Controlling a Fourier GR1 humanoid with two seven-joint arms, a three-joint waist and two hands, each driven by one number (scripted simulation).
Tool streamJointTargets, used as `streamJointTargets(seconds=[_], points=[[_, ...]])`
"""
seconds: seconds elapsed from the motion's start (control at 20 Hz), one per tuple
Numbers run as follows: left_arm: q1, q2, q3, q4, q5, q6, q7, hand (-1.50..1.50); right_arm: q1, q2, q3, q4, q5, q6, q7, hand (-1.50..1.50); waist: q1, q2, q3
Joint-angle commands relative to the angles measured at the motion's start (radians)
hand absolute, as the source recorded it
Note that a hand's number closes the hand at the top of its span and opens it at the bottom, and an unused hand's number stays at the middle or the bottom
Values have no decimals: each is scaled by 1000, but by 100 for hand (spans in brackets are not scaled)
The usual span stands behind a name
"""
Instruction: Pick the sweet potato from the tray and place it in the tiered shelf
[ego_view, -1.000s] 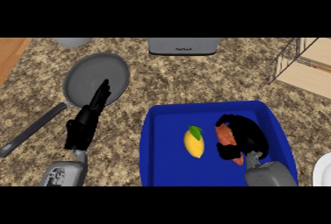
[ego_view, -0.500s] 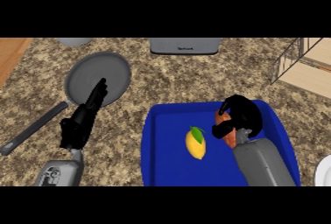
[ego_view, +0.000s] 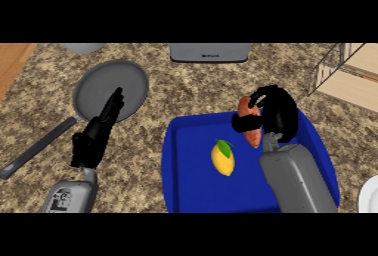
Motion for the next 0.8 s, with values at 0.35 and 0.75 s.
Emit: streamJointTargets(seconds=[0.35, 0.75], points=[[45, -3, -7, -9, -23, 17, -38, 0, -132, -49, -13, -362, 146, 91, 242, 150, -9, -4, -1], [-10, -12, -2, -9, -3, 2, 23, 0, -271, -120, -79, -397, 322, 206, 308, 150, -4, -2, -1]])
